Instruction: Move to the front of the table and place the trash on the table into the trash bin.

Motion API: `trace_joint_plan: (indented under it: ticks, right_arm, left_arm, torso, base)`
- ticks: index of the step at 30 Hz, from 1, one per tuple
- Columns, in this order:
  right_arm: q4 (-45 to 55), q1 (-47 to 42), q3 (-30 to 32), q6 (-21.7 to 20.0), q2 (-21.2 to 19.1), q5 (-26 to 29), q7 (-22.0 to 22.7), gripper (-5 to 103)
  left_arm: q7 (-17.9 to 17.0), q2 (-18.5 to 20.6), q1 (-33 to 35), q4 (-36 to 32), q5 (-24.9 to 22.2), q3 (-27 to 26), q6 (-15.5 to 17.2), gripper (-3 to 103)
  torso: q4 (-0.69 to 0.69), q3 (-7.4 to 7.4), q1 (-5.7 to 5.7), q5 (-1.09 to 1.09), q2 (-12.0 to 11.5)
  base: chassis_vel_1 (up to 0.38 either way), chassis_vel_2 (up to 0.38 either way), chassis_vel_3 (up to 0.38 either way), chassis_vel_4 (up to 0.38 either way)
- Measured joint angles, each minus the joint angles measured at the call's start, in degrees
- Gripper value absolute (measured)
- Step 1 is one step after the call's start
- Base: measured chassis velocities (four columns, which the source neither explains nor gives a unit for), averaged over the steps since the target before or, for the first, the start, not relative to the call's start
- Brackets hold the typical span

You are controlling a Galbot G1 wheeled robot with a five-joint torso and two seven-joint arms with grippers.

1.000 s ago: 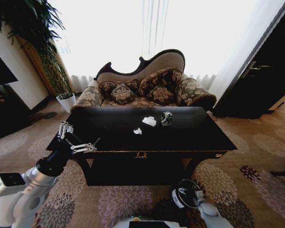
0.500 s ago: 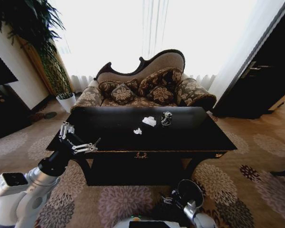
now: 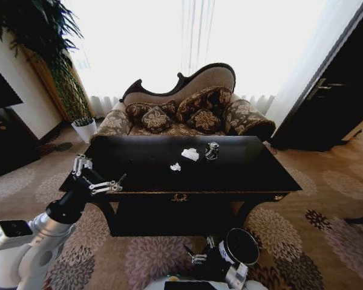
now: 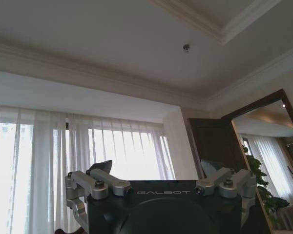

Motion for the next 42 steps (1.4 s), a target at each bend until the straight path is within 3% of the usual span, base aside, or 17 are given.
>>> trace_joint_plan:
  ticks: [12,16,17,21,33,39,42]
  right_arm:
    - [18.5,-2.19,0.09,-6.69,-1.17,4.68,7.93,100]
    - [23.63,-1.06,0.14,-12.49,-1.96,5.6,19.11,100]
    - [23.63,-1.06,0.14,-12.49,-1.96,5.6,19.11,100]
    - [26.46,2.54,-0.34,-18.23,-3.52,8.56,29.06,100]
    - [29.75,6.7,-0.9,-22.8,-6.37,13.05,39.25,100]
    - [27.56,10.43,-0.89,-23.12,-13.34,13.78,44.52,100]
    - [24.48,12.96,-1.2,-22.73,-18.78,14.63,47.42,100]
  left_arm:
    - [0.0,-1.26,0.98,-1.07,-0.27,-1.72,-0.03,100]
    - [-0.58,-1.75,0.88,-1.66,-1.49,-2.37,0.45,100]
    - [-0.58,-1.75,0.88,-1.66,-1.49,-2.37,0.45,100]
    - [-0.99,-2.59,0.83,-1.86,-2.48,-2.54,1.02,100]
    - [-0.99,-2.98,0.27,-1.92,-2.31,-2.03,1.08,100]
    - [-0.99,-1.79,-0.66,-1.81,-1.92,0.03,1.23,100]
    - [-1.03,-0.91,-0.85,-1.69,-2.26,0.19,1.3,100]
  torso:
    - [0.0,0.0,0.0,0.01,0.0]
    - [-0.01,0.01,0.0,0.01,0.0]
    - [-0.01,0.01,0.0,0.01,0.0]
    - [0.0,0.01,0.0,0.01,0.0]
    - [0.0,0.01,0.0,0.01,0.0]
    - [0.01,0.01,0.0,0.02,-0.01]
    - [-0.01,0.01,0.0,0.02,0.0]
  base:
    - [0.0,0.0,0.0,0.0]
    - [0.0,0.0,0.0,0.0]
    - [0.0,0.0,0.0,0.0]
    - [0.0,0.0,0.0,0.0]
    - [0.0,0.0,0.0,0.0]
    - [0.0,0.0,0.0,0.0]
    - [0.0,0.0,0.0,0.0]
